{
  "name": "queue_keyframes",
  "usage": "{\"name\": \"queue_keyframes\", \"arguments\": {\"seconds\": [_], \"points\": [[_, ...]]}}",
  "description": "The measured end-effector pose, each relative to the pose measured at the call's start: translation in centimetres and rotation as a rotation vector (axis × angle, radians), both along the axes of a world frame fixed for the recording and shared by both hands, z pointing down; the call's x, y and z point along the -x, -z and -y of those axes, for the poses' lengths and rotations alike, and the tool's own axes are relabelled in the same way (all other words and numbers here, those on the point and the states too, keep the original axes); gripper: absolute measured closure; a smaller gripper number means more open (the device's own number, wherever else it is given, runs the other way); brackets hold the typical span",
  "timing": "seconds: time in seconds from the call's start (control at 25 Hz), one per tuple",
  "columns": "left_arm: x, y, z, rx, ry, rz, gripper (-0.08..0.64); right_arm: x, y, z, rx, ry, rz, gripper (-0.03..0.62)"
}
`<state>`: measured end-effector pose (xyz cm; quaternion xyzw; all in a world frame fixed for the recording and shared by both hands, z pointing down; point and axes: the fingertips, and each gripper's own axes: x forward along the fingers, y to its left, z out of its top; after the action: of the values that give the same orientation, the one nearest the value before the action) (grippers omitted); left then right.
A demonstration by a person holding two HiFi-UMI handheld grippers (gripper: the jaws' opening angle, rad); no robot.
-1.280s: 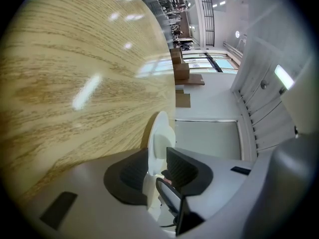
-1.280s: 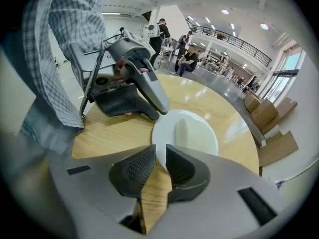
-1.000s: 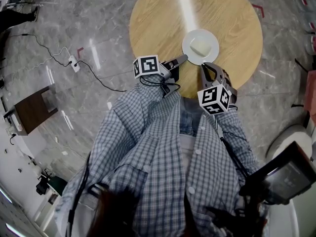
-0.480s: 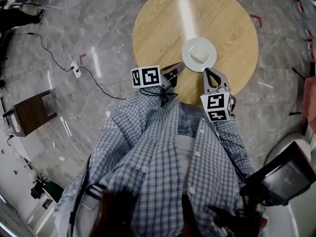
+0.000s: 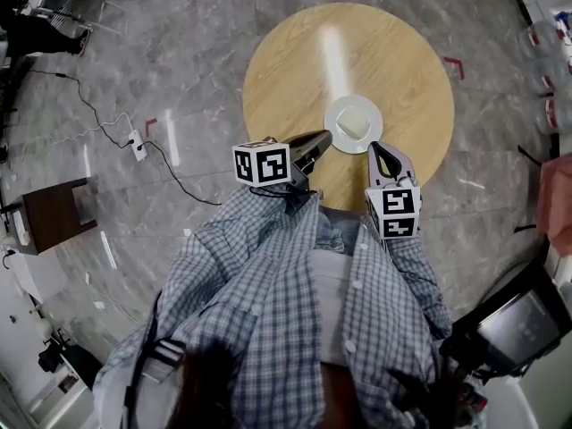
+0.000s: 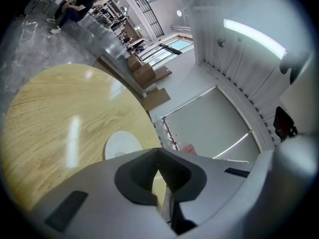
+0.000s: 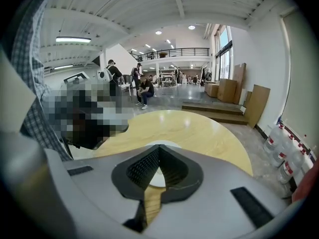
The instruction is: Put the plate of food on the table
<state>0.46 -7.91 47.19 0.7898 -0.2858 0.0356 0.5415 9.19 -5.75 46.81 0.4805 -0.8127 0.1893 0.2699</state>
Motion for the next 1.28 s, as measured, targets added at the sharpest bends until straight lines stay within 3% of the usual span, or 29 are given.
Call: {"name": "queue_keyframes", "arguments": {"seconds": [0.6, 1.28], "points": [[-1.4, 7.2, 1.9, -0.299, -0.059, 0.100, 0.552, -1.3, 6.3, 2.9, -0.146, -0.057, 0.088, 0.586], [-1.5, 10.3, 3.3, -0.430, -0.085, 0.140, 0.552, -1.4, 8.7, 4.8, -0.217, -0.107, 0.119, 0.586]]}}
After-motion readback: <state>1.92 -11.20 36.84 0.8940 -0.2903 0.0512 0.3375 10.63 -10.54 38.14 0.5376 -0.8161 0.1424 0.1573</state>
